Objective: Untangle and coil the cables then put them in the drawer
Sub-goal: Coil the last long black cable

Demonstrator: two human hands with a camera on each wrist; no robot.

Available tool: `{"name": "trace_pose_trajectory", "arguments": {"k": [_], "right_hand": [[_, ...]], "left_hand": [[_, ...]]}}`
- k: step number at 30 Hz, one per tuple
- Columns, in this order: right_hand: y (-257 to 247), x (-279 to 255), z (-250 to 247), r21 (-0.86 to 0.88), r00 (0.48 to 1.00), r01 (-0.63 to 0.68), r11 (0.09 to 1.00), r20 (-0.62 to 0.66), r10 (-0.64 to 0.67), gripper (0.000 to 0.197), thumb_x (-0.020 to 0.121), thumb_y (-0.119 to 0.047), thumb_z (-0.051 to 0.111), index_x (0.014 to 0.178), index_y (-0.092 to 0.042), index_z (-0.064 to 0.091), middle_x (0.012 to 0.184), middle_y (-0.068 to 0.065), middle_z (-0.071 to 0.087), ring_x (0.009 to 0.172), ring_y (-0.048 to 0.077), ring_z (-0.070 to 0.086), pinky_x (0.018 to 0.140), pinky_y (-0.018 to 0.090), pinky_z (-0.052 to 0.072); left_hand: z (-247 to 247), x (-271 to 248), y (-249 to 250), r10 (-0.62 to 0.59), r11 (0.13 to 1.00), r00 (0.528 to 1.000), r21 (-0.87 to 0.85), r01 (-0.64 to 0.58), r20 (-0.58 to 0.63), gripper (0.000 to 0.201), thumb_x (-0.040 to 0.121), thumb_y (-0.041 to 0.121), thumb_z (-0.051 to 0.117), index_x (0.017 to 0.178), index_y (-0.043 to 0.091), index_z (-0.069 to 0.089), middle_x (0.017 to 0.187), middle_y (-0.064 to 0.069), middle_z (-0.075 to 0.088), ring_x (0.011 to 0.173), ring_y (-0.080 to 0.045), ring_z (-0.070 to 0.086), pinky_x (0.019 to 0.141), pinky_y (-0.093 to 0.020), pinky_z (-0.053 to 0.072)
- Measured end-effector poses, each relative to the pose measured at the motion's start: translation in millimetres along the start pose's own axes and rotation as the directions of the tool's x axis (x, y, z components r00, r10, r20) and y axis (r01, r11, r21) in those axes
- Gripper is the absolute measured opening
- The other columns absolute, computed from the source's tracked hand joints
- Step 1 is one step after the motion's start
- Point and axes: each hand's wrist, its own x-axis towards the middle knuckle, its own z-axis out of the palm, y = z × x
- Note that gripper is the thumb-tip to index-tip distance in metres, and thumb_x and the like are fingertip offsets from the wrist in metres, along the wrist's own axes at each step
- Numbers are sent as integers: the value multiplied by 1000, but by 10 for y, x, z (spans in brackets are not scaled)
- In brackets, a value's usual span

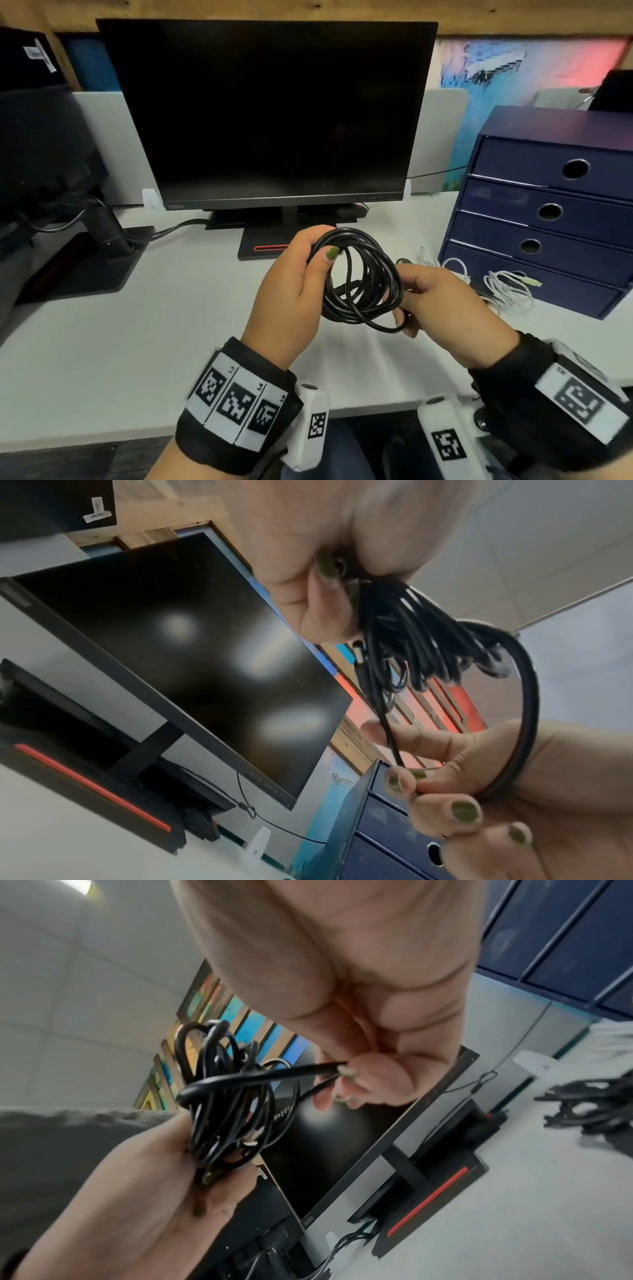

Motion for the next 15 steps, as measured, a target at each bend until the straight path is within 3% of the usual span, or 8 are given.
{"name": "trace_pose_trajectory", "arguments": {"k": [2, 5, 8, 12, 15], "right_hand": [[12, 18, 16, 75, 1000, -4, 997, 18, 3, 54, 86, 17, 37, 75, -25, 70, 51, -3, 52, 45, 17, 46, 44, 23, 41], [50, 62, 27, 159, 1000, -25, 987, 21, 22, 46, 87, 17, 37, 86, -16, 70, 58, 6, 54, 45, 16, 44, 42, 23, 38], [88, 104, 33, 228, 998, -58, 972, 2, 59, 46, 85, 20, 33, 92, -13, 66, 70, 19, 52, 45, 17, 42, 39, 21, 35], [71, 112, 28, 231, 999, -43, 972, 35, 36, 54, 83, 21, 33, 82, -19, 69, 69, 20, 53, 50, 20, 39, 39, 21, 33], [47, 142, 22, 241, 993, -87, 967, 96, 66, 49, 83, 20, 33, 88, -12, 70, 63, 12, 56, 52, 22, 43, 48, 25, 35]], "left_hand": [[9, 0, -24, -20, 1000, 1000, -17, 20, 0, 19, 98, 34, 36, 107, 46, 48, 84, 18, 61, 75, -1, 56, 66, -11, 45], [8, 1, -59, -69, 995, 996, -63, 72, 53, 19, 99, 35, 37, 109, 40, 52, 73, 22, 57, 62, 0, 52, 59, -20, 47], [5, -9, -60, -44, 997, 996, -58, 49, 81, 20, 96, 39, 35, 109, 40, 51, 74, 24, 57, 63, 0, 53, 57, -13, 44], [-10, -11, -63, -27, 997, 996, -63, 32, 86, 18, 97, 41, 35, 108, 43, 49, 79, 25, 58, 68, 0, 55, 61, -16, 47], [1, -32, -35, -37, 993, 984, -100, 55, 174, 27, 93, 45, 34, 112, 38, 51, 75, 30, 57, 67, 3, 55, 62, -19, 47]]}}
